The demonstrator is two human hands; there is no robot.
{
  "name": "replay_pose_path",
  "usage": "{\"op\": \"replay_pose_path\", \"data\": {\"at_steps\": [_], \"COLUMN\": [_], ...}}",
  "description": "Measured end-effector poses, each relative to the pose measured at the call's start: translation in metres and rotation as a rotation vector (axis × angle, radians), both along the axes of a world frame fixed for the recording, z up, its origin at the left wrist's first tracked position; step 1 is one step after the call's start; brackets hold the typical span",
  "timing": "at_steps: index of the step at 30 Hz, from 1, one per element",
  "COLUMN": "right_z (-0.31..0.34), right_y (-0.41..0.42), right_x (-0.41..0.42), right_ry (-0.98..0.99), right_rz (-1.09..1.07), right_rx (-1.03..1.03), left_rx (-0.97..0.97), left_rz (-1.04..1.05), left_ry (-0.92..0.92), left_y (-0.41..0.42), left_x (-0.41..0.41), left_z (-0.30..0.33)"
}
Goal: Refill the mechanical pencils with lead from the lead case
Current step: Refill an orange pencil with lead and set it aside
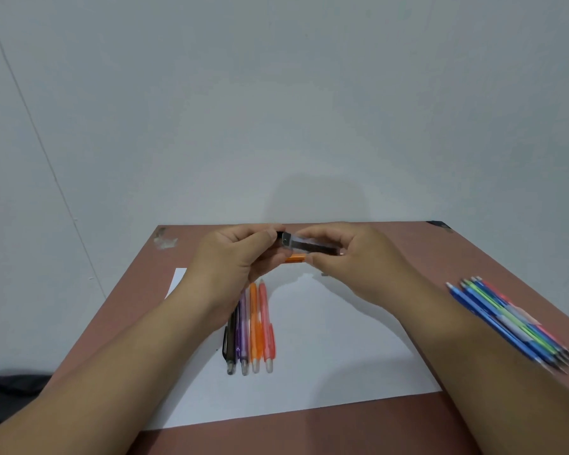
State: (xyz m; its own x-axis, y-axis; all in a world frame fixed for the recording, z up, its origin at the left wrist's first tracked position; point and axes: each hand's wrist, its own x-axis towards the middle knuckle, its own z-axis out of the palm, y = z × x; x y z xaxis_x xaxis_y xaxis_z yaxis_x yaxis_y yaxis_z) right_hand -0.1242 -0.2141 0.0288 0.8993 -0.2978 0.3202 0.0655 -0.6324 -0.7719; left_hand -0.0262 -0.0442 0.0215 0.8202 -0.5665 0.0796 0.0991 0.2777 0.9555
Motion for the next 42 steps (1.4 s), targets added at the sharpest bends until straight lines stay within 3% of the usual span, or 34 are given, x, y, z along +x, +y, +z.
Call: {"op": "replay_pose_path", "data": {"at_steps": [6, 17, 28, 38, 40, 42], "right_z": [-0.004, -0.007, -0.004, -0.007, -0.010, -0.012], "right_y": [-0.008, -0.001, 0.004, -0.001, -0.004, -0.009], "right_x": [0.005, 0.008, 0.003, 0.009, 0.008, 0.009], "right_ry": [-0.094, -0.168, -0.023, -0.073, -0.144, -0.218], "right_rz": [-0.060, -0.051, -0.082, -0.283, -0.285, -0.285], "right_rx": [-0.221, -0.212, -0.040, 0.188, 0.131, -0.068], "left_rx": [0.013, -0.020, -0.231, -0.200, -0.226, -0.257], "left_rz": [-0.032, -0.045, -0.111, -0.251, -0.293, -0.330], "left_ry": [0.142, 0.160, 0.144, 0.458, 0.492, 0.525], "left_y": [-0.005, -0.005, -0.003, 0.002, 0.003, 0.003], "left_x": [-0.009, -0.012, -0.013, -0.003, -0.002, -0.002], "left_z": [-0.004, -0.002, 0.005, 0.003, 0.004, 0.005]}}
